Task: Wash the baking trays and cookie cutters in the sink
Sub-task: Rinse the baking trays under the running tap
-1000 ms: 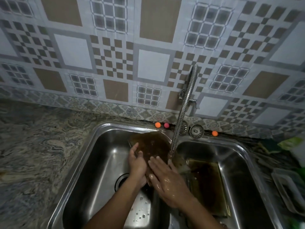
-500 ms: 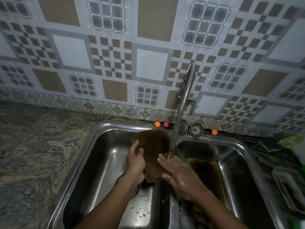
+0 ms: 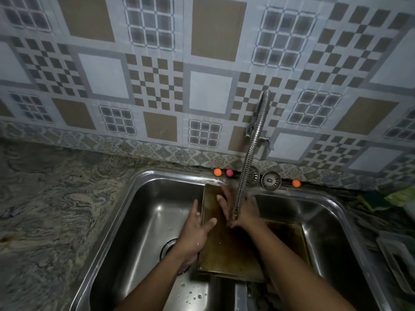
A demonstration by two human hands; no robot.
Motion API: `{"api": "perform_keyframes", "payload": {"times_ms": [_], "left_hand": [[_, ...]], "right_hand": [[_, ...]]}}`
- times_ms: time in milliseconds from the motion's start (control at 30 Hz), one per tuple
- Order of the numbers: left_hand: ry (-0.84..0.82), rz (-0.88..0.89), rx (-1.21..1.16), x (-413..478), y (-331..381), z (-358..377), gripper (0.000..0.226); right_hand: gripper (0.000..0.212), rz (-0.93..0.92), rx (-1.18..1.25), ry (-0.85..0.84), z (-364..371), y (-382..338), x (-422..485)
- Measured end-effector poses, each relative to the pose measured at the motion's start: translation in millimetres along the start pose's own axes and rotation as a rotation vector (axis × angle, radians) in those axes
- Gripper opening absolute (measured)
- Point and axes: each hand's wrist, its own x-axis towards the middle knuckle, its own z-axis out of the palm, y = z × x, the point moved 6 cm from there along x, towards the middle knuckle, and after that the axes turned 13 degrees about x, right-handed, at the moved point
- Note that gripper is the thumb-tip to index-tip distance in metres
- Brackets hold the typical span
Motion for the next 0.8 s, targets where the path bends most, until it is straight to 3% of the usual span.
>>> {"api": "perform_keyframes", "payload": {"times_ms": [133, 367, 500, 600, 667, 800], "left_hand": [[-0.063, 0.030, 0.168, 1.1, 4.0, -2.5, 0.066], [-0.079, 0.065, 0.255, 7.9, -2.0, -2.6, 0.047], [-0.134, 0.037, 0.230, 8.8, -8.6, 2.3, 0.062], [-0.179, 0.042, 0.226, 6.6, -5.7, 6.4, 0.088], [-0.151, 0.080, 0.267, 5.6, -3.2, 3.6, 0.078], [-0.093, 0.063, 0.262, 5.3, -14.7, -11.8, 0.064]], "right_hand": [[0.050, -0.290, 0.123, -0.050, 14.7, -20.7, 5.3], [0.036, -0.505, 0.186, -0.017, 19.4, -15.6, -28.6], [0.042, -0.388, 0.207, 0.012, 8.5, -3.7, -22.2], [0.067, -0.162, 0.135, 0.057, 7.1, 18.7, -8.9], [0.070, -0.174, 0.186, 0.050, 21.6, 14.6, -16.0], [0.055, -0.237, 0.185, -0.082, 46.5, 13.7, -38.3]]}}
